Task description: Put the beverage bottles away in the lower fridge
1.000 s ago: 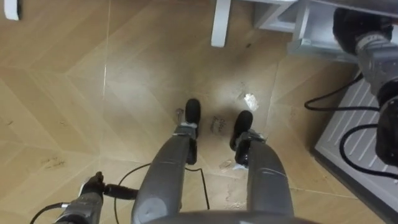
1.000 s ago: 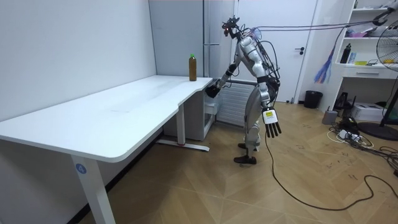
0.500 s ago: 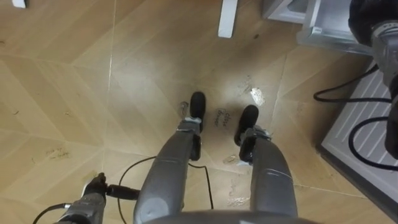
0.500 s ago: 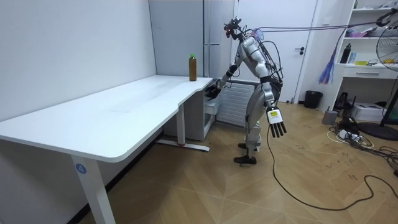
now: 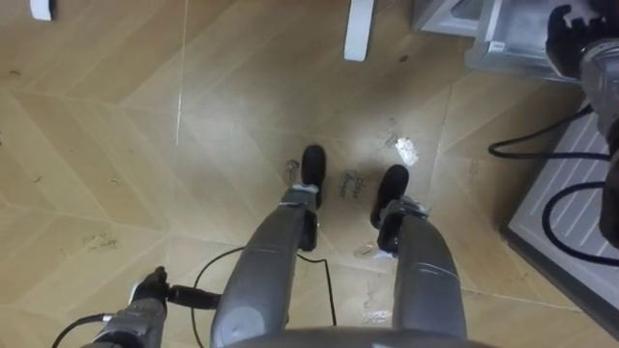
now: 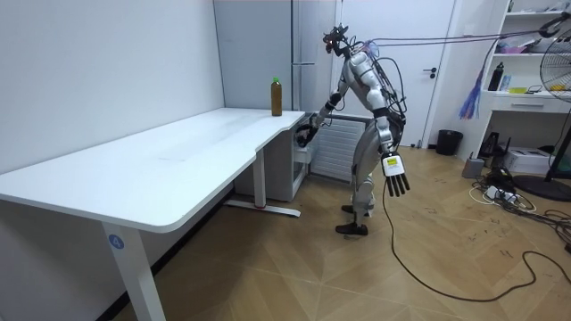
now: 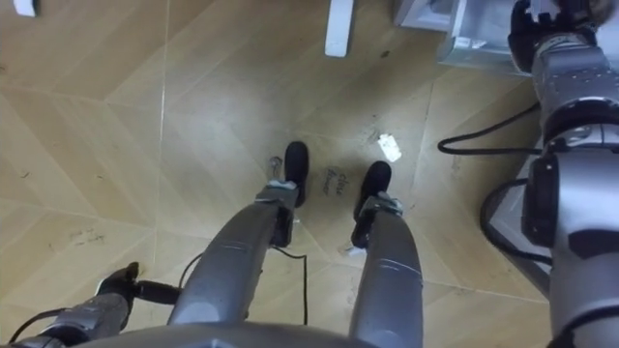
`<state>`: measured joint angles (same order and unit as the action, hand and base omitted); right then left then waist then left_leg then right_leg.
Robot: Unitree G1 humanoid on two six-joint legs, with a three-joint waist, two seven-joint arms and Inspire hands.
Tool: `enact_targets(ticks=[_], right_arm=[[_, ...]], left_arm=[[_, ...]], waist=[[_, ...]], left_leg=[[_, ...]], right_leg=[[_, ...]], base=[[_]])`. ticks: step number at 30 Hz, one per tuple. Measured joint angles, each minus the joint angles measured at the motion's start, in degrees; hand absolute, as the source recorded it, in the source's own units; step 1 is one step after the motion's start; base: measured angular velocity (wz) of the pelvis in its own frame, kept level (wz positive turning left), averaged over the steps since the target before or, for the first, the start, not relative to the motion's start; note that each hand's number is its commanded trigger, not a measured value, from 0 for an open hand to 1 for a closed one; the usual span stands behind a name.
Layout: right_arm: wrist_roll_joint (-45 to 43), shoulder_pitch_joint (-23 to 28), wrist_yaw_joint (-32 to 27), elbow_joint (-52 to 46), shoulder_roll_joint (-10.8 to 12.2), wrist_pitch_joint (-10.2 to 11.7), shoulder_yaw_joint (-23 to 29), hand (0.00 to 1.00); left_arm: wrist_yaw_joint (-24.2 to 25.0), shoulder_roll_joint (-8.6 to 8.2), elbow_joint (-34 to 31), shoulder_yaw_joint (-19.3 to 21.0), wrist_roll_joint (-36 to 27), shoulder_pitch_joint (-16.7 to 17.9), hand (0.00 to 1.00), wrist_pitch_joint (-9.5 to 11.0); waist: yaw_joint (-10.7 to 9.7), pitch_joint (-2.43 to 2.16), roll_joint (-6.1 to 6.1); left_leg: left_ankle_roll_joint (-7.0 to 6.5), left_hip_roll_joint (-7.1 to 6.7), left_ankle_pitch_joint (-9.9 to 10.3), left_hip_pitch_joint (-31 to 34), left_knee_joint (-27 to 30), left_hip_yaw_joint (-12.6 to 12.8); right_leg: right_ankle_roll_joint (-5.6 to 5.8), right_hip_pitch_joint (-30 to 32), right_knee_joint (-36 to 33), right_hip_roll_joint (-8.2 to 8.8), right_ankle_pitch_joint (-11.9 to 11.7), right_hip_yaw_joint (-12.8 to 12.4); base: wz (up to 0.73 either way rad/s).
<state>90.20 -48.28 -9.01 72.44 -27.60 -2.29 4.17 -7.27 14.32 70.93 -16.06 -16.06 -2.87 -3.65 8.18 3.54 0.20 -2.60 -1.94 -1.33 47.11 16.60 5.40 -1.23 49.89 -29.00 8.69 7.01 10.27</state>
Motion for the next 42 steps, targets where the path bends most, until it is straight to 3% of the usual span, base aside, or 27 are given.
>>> enact_targets(ticks=[7,11,19,22,25,28,31,32,33,38,42], right_arm=[[-0.1,0.6,2.8,-0.3,0.1,0.5,-0.5,0.00],[-0.6,2.1,4.2,-0.1,0.2,0.5,0.5,0.00],[-2.0,6.4,5.8,1.7,0.4,-0.4,1.6,0.00],[-2.2,9.4,7.4,1.7,0.5,-1.0,1.6,0.00],[-4.4,12.8,8.5,1.2,1.9,-0.9,1.9,0.00],[-5.5,16.3,8.3,-1.3,3.7,-0.9,2.4,0.00],[-5.2,21.7,8.8,-3.6,6.1,-0.8,3.5,0.00],[-4.8,24.1,9.1,-4.0,7.1,-0.8,4.1,0.00],[-4.3,25.4,9.4,-4.5,7.6,-0.8,4.5,0.00],[-5.3,38.9,12.5,-9.2,13.5,0.0,4.5,0.00],[-7.6,44.7,12.9,-10.0,15.5,0.4,4.5,0.00]], left_arm=[[0.7,-0.15,0.0,-1.1,-0.1,0.0,0.00,0.2],[0.7,-0.46,0.0,-1.0,-0.1,0.0,0.00,0.1],[0.6,-0.87,0.0,-0.5,-0.6,-1.7,0.00,0.0],[0.6,-1.24,0.0,0.2,-0.7,-2.4,0.00,0.5],[0.5,-1.42,0.0,1.7,-0.8,-2.4,0.00,0.7],[0.4,-2.08,-0.1,3.7,-0.5,-2.5,0.00,1.4],[0.6,-2.36,-0.5,6.4,1.0,-2.3,0.00,1.4],[0.6,-2.36,-0.8,8.4,2.8,-1.8,0.00,1.4],[0.6,-2.35,-1.1,9.3,3.5,-1.5,0.00,1.3],[0.3,-2.78,-8.3,10.6,5.8,5.1,0.00,1.6],[0.3,-4.87,-9.0,13.8,8.3,7.0,0.00,1.7]], waist=[[0.1,0.05,-0.66],[0.5,0.07,-1.97],[1.6,0.05,-2.25],[1.4,0.00,-2.32],[-0.1,-0.12,-2.33],[-1.6,-0.58,-2.16],[-2.0,-1.74,-1.66],[-2.0,-2.56,-1.18],[-2.2,-2.74,-1.01],[-4.9,-3.91,0.26],[-5.5,-3.89,0.12]], left_leg=[[-0.04,0.29,0.1,-3.8,-0.5,0.1],[-0.17,0.25,0.2,-5.9,-0.7,-0.3],[-0.09,0.23,0.4,-11.5,-2.4,-0.5],[-0.09,0.21,0.4,-13.9,-3.5,-0.7],[-0.13,0.19,0.5,-17.3,-5.2,-0.8],[-0.26,0.20,0.8,-20.4,-6.0,-0.7],[-0.19,0.20,1.7,-23.9,-6.4,-0.5],[-0.09,0.32,2.1,-25.5,-6.7,-0.3],[-0.05,0.33,2.1,-26.5,-6.9,-0.3],[0.32,0.71,4.7,-34.6,-7.6,-0.2],[0.41,0.79,5.5,-38.0,-7.9,0.5]], right_leg=[[0.05,-4.3,1.4,-0.31,0.0,0.6],[0.36,-6.9,2.5,-0.78,-0.3,0.7],[0.56,-12.7,4.0,-0.88,0.0,1.1],[0.75,-15.5,5.4,-1.15,0.0,1.6],[1.10,-19.7,7.6,-1.53,-0.2,2.5],[1.53,-23.3,9.4,-1.85,0.0,2.5],[1.75,-27.5,11.6,-2.39,-0.2,2.6],[1.83,-29.4,12.7,-2.67,-0.2,2.6],[1.88,-30.6,13.3,-2.76,-0.3,2.7],[2.48,-40.1,17.6,-3.81,0.1,2.6],[2.62,-43.2,18.8,-4.00,0.2,2.0]], base=[[-0.02],[0.02],[0.02],[0.05],[0.09],[0.05],[-0.06],[-0.06],[0.00],[-0.02],[-0.12]])
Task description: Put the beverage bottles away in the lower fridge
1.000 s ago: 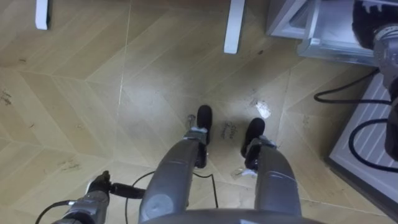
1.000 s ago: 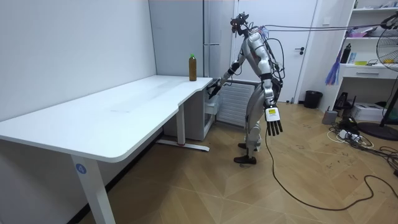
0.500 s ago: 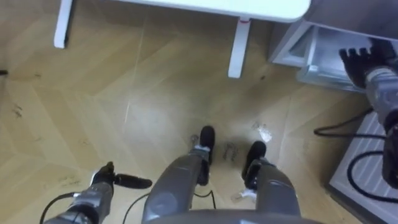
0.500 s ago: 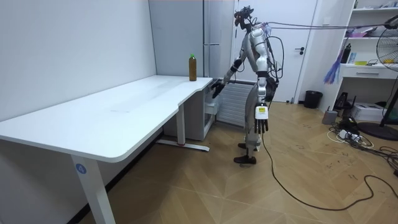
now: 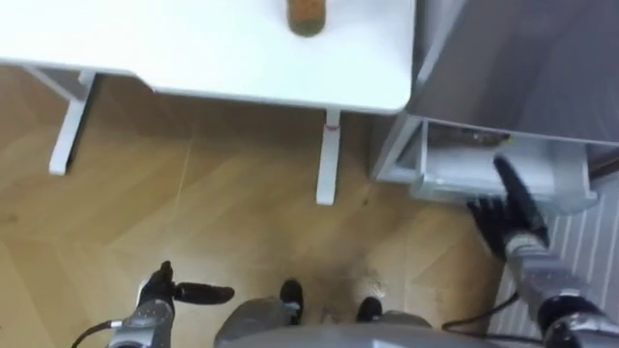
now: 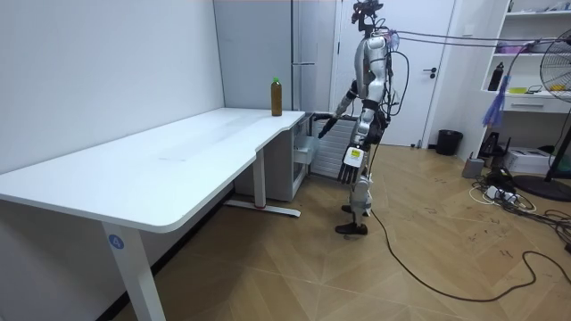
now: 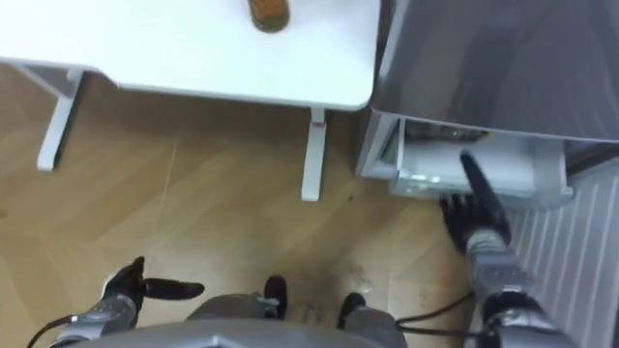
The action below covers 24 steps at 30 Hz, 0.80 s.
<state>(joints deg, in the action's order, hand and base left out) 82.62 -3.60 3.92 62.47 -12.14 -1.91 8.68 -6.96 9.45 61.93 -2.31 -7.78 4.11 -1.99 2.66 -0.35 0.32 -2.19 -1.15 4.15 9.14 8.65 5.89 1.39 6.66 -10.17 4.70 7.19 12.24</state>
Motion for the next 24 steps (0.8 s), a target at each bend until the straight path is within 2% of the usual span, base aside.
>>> enact_targets(ticks=[2,4,7,8,11,15,18,21,23,24], right_arm=[[-0.3,2.4,0.0,-0.1,0.8,1.1,-0.1,0.00],[-0.4,3.7,0.0,0.0,1.7,2.0,-0.3,0.00],[-0.6,4.9,0.1,1.4,2.8,2.0,-0.1,0.00],[-1.5,5.0,0.2,2.3,3.1,2.0,0.2,0.00],[-2.3,6.7,0.4,3.1,4.0,1.8,1.5,0.00],[-5.1,7.6,1.1,7.3,3.8,1.8,2.3,0.00],[-14.9,8.0,1.7,10.8,4.0,1.7,2.5,0.00],[-29.7,8.6,1.9,12.0,4.1,1.3,2.5,0.00],[-42.3,8.3,1.6,13.6,3.9,1.2,-0.3,0.00],[-45.4,8.2,1.6,14.0,3.8,1.1,-1.4,0.00]], left_arm=[[-0.1,-0.83,-0.1,1.3,1.2,0.7,0.00,0.1],[-0.2,-0.92,-0.1,1.6,1.2,1.3,0.00,0.1],[-0.2,-1.12,0.0,3.2,1.1,2.1,0.00,1.3],[-0.2,-1.24,0.0,4.4,1.2,2.5,0.00,1.6],[-0.7,-1.43,0.0,7.0,1.3,4.5,0.00,1.9],[-1.2,-1.48,0.2,8.5,1.3,6.7,0.00,2.0],[-1.2,-1.69,0.5,9.5,2.4,7.9,0.00,2.0],[-1.1,-2.29,1.3,11.2,3.7,7.7,0.00,2.0],[-1.2,-2.27,2.3,12.0,5.3,7.6,0.00,2.0],[-1.2,-2.25,2.3,11.9,5.8,7.6,0.00,2.0]], waist=[[-0.6,0.13,-0.29],[-0.9,0.21,-0.35],[-1.4,0.45,-0.09],[-1.7,0.39,-0.15],[-2.4,0.52,0.10],[-2.8,0.55,0.37],[-3.4,0.51,0.53],[-3.7,0.51,0.78],[-3.6,0.67,1.46],[-3.6,0.73,1.60]], left_leg=[[0.15,0.18,0.6,-1.7,0.0,0.5],[0.33,0.35,1.1,-3.0,0.0,0.7],[0.67,0.54,1.6,-4.8,0.0,1.0],[0.79,0.61,1.8,-5.2,0.0,1.0],[1.01,0.66,2.4,-6.8,-0.3,1.0],[1.12,0.63,3.1,-8.2,-0.3,0.9],[1.15,0.55,3.2,-8.6,-0.4,0.6],[1.17,0.52,3.5,-8.8,-0.4,0.5],[1.16,0.52,3.7,-8.9,-0.4,0.5],[1.16,0.53,3.7,-8.8,-0.3,0.5]], right_leg=[[0.11,-1.8,0.5,-0.24,0.1,-0.5],[0.02,-2.9,0.5,-0.40,0.4,-0.9],[-0.13,-4.5,0.6,-0.60,1.0,-1.0],[-0.17,-4.9,0.6,-0.68,1.2,-1.1],[-0.25,-6.3,0.6,-0.72,1.7,-1.0],[-0.17,-7.9,0.8,-0.73,2.1,-1.0],[-0.14,-8.8,1.6,-0.76,2.2,-1.0],[-0.03,-9.0,1.6,-0.76,2.2,-1.1],[-0.03,-8.9,1.5,-0.78,2.3,-1.2],[-0.02,-8.9,1.5,-0.79,2.3,-1.3]], base=[[-0.11],[-0.11],[-0.06],[0.00],[0.00],[-0.01],[0.02],[0.00],[-0.03],[-0.04]])
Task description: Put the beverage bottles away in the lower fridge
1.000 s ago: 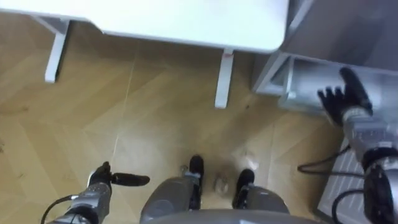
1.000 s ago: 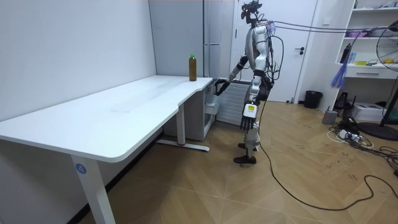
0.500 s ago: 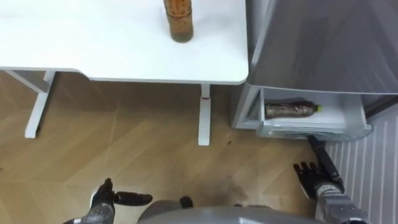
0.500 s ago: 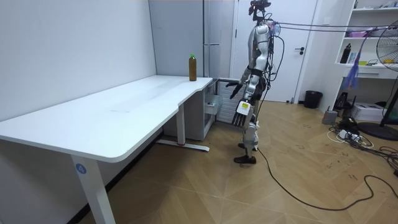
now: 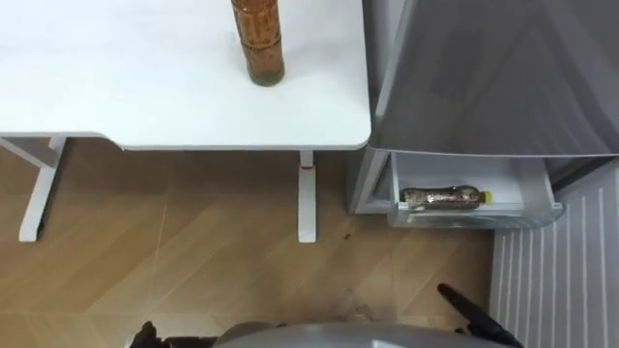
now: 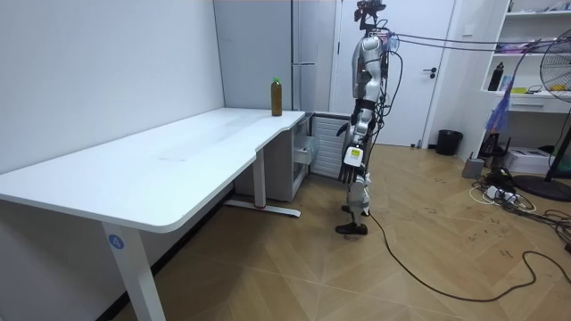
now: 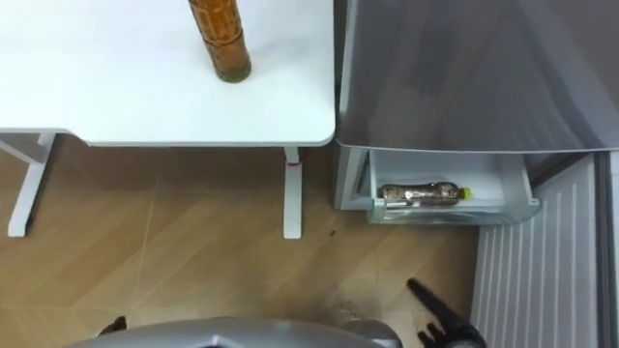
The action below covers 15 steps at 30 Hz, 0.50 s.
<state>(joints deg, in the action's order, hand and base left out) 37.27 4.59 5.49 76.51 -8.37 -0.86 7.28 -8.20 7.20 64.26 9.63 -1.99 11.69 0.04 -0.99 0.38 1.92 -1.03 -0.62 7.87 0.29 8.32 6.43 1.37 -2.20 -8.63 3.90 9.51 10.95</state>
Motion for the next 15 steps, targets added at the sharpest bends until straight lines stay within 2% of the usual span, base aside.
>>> enact_targets(ticks=[2,5,9,12,15], right_arm=[[-6.7,-0.6,-0.9,2.0,-0.1,-0.8,-2.7,0.00],[-8.9,-0.5,-1.7,2.2,-0.1,-1.7,-3.0,0.00],[-11.9,-0.6,-1.7,2.0,-0.1,-1.1,-3.6,0.00],[-14.1,-0.5,-1.7,2.0,-0.4,-0.4,-3.5,0.00],[-17.6,-0.6,-1.7,1.5,-0.7,0.4,-2.5,0.00]], left_arm=[[0.0,-0.01,0.1,-0.2,-0.5,0.0,0.00,-0.1],[-0.3,-0.11,0.1,-0.2,-3.3,-0.1,0.00,-1.0],[-1.8,-1.20,-0.1,1.3,-4.9,-0.9,0.00,-0.7],[-3.1,-1.57,-0.2,3.2,-5.2,-2.1,0.00,0.4],[-7.0,-1.57,-2.1,5.7,-5.1,-2.3,0.00,1.0]], waist=[[0.1,-0.23,-0.12],[0.1,-0.05,-0.03],[0.8,-0.04,-0.03],[1.4,-0.01,-0.42],[1.4,-0.07,-1.12]], left_leg=[[-0.09,-0.02,0.3,0.0,0.2,-0.1],[-0.15,-0.04,0.6,0.0,0.4,-0.1],[-0.16,-0.06,0.6,-0.1,0.4,-0.1],[-0.14,-0.03,0.6,-0.5,0.5,-0.1],[-0.10,-0.03,0.7,-0.9,0.4,-0.3]], right_leg=[[0.05,-0.1,0.0,0.00,0.0,-0.1],[0.09,-0.1,0.0,-0.01,0.1,-0.4],[0.09,-0.1,0.0,-0.10,0.1,-1.4],[0.08,-0.5,0.0,-0.12,0.1,-1.1],[0.10,-0.9,0.1,-0.17,0.1,-1.1]], base=[[-0.02],[-0.03],[0.00],[0.00],[0.00]])
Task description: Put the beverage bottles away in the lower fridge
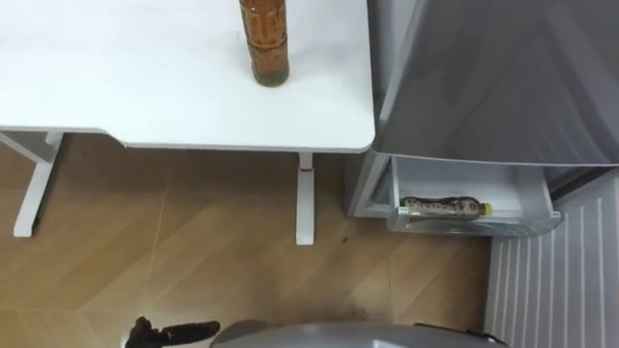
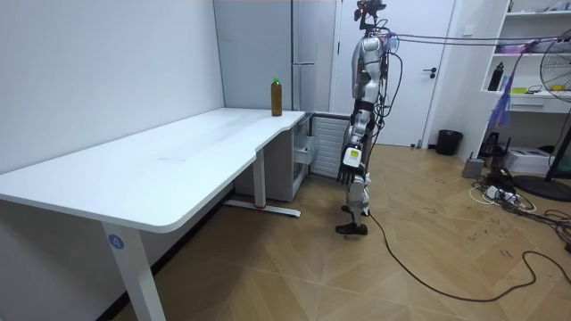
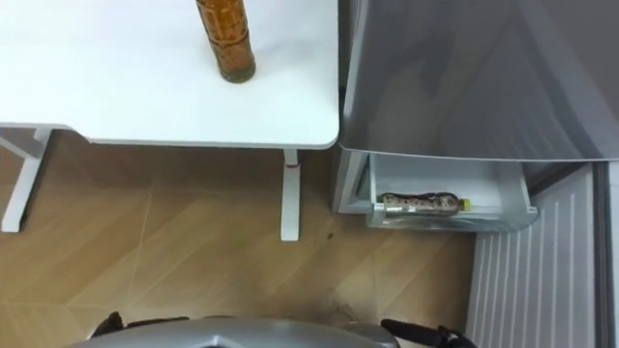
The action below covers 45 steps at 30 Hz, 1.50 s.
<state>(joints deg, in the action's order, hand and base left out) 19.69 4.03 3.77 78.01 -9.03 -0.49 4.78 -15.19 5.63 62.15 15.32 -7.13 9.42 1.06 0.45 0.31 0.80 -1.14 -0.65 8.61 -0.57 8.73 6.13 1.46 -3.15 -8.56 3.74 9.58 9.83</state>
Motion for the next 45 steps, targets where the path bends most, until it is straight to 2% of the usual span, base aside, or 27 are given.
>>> enact_targets(ticks=[5,9,11,14,17,21,23,26,30,31,33,35,39,41,45], right_arm=[[-0.3,0.4,-0.1,0.1,-0.2,0.4,0.3,0.00],[-0.8,0.5,-0.6,-0.4,-0.1,0.4,0.3,0.00],[-1.1,0.5,-1.4,-0.8,-0.1,0.4,0.3,0.00],[-1.5,1.2,-1.8,-1.4,-0.1,0.4,0.2,0.00],[-1.9,1.7,-2.0,-1.6,-0.2,0.4,0.3,0.00],[-3.5,1.9,-1.8,-1.7,-0.2,0.6,0.5,0.00],[-4.6,2.1,-1.7,-2.0,-0.2,1.0,0.5,0.00],[-5.8,2.4,-1.3,-2.0,-0.2,1.7,0.9,0.00],[-6.3,2.2,-1.1,-2.1,-0.1,1.8,0.9,0.00],[-6.3,2.3,-1.1,-2.1,-0.1,1.8,0.8,0.00],[-6.3,2.2,-1.1,-2.0,-0.1,1.8,0.9,0.00],[-6.4,2.2,-1.1,-2.0,-0.1,1.8,1.0,0.00],[-6.5,1.9,-1.0,-1.8,-0.1,2.1,0.9,0.00],[-6.4,1.7,-1.0,-1.6,-0.1,2.3,0.9,0.00],[-6.8,1.0,-0.9,-1.5,-0.1,2.5,0.9,0.00]], left_arm=[[-9.0,0.28,-6.9,3.6,-2.4,0.1,0.00,2.3],[-15.1,0.23,-13.1,4.3,-4.2,-0.2,0.00,3.6],[-18.8,0.34,-14.4,4.3,-5.9,-1.0,0.00,5.8],[-22.6,0.32,-18.8,4.1,-6.9,-0.8,0.00,6.1],[-25.7,0.39,-23.6,3.4,-6.8,-0.8,0.00,7.3],[-27.5,0.39,-27.1,4.3,-4.4,-0.8,0.00,8.0],[-29.3,0.37,-34.2,4.4,-3.6,-0.2,0.00,8.3],[-30.4,0.44,-41.9,4.7,-1.1,-0.2,0.00,9.9],[-30.7,0.44,-52.8,4.6,0.1,-0.3,0.00,10.4],[-30.5,0.53,-57.4,4.5,0.5,-0.3,0.00,10.4],[-30.0,1.28,-62.1,3.6,2.0,-0.3,0.00,10.6],[-27.0,1.98,-66.7,2.0,6.5,-0.3,0.00,10.5],[-21.7,1.97,-71.7,-0.6,9.1,-0.3,0.00,10.4],[-19.4,1.95,-73.7,-2.5,9.4,-0.3,0.00,10.1],[-15.7,2.00,-74.8,-3.4,9.5,-1.9,0.00,10.0]], waist=[[0.2,-0.10,-0.29],[0.1,-0.24,-0.37],[0.2,-0.28,-0.48],[-0.2,-0.42,-0.26],[0.0,-0.40,-0.35],[0.0,-0.36,-0.61],[0.1,-0.41,-0.37],[0.0,-0.45,-0.18],[0.1,-0.44,0.00],[0.1,-0.49,0.17],[0.0,-0.47,0.11],[-0.2,-0.37,0.02],[-0.4,-0.22,-0.22],[-1.0,-0.11,-0.35],[-2.4,0.06,-0.61]], left_leg=[[-0.01,-0.07,0.0,-1.2,-0.2,-0.1],[-0.01,-0.08,0.0,-1.0,-0.1,-0.1],[-0.05,-0.12,0.0,-1.0,-0.1,-0.1],[-0.03,-0.14,0.0,-1.1,-0.1,-0.3],[-0.02,-0.20,0.1,-1.6,-0.1,-0.9],[0.10,-0.09,0.3,-2.2,-0.1,-0.9],[0.11,-0.08,0.3,-2.1,0.1,-1.0],[0.10,-0.13,0.2,-2.1,0.3,-1.1],[0.07,-0.12,0.3,-1.8,0.7,-1.3],[0.07,-0.13,0.3,-1.8,0.6,-1.4],[0.07,-0.15,0.3,-1.9,0.7,-1.5],[0.07,-0.19,0.3,-2.0,0.7,-1.8],[0.09,-0.17,0.3,-2.0,0.7,-2.1],[0.17,-0.13,0.3,-2.2,0.7,-2.2],[0.19,-0.08,0.3,-2.4,0.5,-2.2]], right_leg=[[0.08,-1.1,-0.1,0.04,0.2,-0.1],[0.07,-0.9,-0.1,0.03,0.2,-0.1],[0.08,-0.9,-0.1,0.05,0.2,-0.2],[0.07,-1.0,0.0,0.02,0.2,-0.1],[0.07,-1.8,0.0,0.00,0.2,0.0],[0.07,-2.3,0.0,-0.17,0.2,-0.3],[0.06,-2.3,-0.1,-0.18,0.2,-0.3],[0.05,-2.4,-0.1,-0.15,0.2,-0.5],[0.03,-2.2,0.0,-0.18,0.2,-0.5],[0.03,-2.1,-0.1,-0.19,0.2,-0.5],[0.01,-2.4,0.0,-0.21,0.2,-0.4],[0.01,-2.8,0.2,-0.21,0.2,-0.3],[-0.07,-3.2,0.6,-0.35,0.1,-0.4],[-0.10,-3.4,0.8,-0.46,0.1,-0.4],[-0.12,-3.4,0.9,-0.52,0.1,-0.5]], base=[[0.00],[0.00],[0.00],[0.01],[0.09],[-0.02],[0.00],[0.00],[0.00],[0.00],[0.02],[0.07],[0.03],[0.04],[0.00]])
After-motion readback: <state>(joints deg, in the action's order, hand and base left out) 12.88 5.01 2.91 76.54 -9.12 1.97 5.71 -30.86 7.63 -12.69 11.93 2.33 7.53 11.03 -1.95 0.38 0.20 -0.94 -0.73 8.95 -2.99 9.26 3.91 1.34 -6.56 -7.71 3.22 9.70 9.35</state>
